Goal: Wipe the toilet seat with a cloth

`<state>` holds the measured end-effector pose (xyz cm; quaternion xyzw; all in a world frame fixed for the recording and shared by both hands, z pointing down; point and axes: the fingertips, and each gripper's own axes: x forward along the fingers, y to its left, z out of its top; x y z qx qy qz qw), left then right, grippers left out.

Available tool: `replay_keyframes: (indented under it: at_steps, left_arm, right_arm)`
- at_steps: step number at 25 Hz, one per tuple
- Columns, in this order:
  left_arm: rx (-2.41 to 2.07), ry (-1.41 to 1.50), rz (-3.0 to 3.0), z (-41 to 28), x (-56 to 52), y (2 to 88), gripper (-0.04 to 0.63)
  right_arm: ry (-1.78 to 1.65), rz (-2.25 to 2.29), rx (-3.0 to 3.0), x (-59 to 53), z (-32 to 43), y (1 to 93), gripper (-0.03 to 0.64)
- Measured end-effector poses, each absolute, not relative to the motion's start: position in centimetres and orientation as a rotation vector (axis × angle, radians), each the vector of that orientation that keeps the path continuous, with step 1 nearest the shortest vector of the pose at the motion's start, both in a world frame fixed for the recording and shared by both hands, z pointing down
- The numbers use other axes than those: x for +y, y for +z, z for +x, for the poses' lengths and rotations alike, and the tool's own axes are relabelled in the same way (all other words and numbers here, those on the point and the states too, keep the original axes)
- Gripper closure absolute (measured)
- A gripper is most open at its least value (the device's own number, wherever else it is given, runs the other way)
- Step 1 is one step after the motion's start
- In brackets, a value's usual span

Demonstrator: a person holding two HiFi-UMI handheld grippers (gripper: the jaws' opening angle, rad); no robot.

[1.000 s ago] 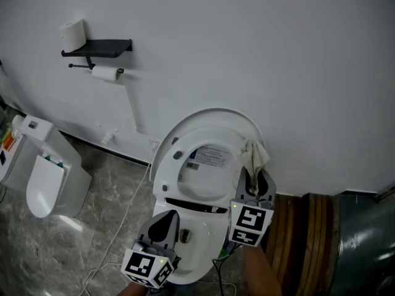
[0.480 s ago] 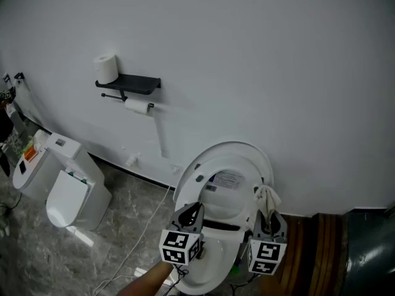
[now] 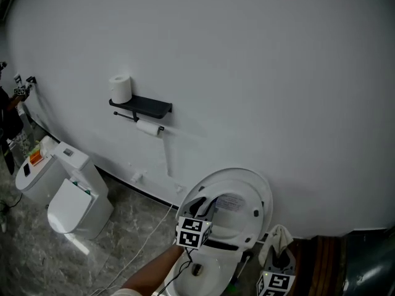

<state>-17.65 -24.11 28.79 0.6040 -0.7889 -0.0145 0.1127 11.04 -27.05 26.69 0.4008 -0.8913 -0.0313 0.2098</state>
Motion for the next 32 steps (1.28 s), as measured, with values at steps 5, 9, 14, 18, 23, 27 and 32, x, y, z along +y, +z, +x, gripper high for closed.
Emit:
replay_keyframes:
  at_steps: [5,9,14,18,23,27,32]
  left_arm:
    - [-2.332,0.137,1.870,-18.2,-26.9,28.6,0.371]
    - [-2.327,0.341,1.894,-18.9,-28.6,28.4,0.334]
    - [-2.268,0.548,1.820,-20.1,-30.0,28.9,0.333]
    - [-2.173,0.594,1.833,-19.8,-30.9,29.3,0.334]
    - [-2.079,0.589,1.844,-19.9,-31.3,29.6,0.335]
    - [-2.024,0.575,1.898,-19.9,-31.7,29.8,0.342]
    - [-2.013,0.595,1.935,-19.7,-31.7,29.6,0.350]
  right_arm:
    - [-0.070,1.119,-2.476,-28.1,11.4,26.7,0.520]
    - [-0.050,1.086,-2.491,-28.1,11.5,27.4,0.520]
    - [0.021,1.067,-2.511,-28.0,10.9,28.0,0.520]
    - [0.055,1.063,-2.525,-28.0,11.0,27.9,0.520]
    - [0.112,1.075,-2.534,-28.3,11.2,27.2,0.520]
    - [0.151,1.066,-2.538,-28.6,11.2,28.0,0.520]
    - [0.178,1.034,-2.565,-28.5,10.7,28.1,0.520]
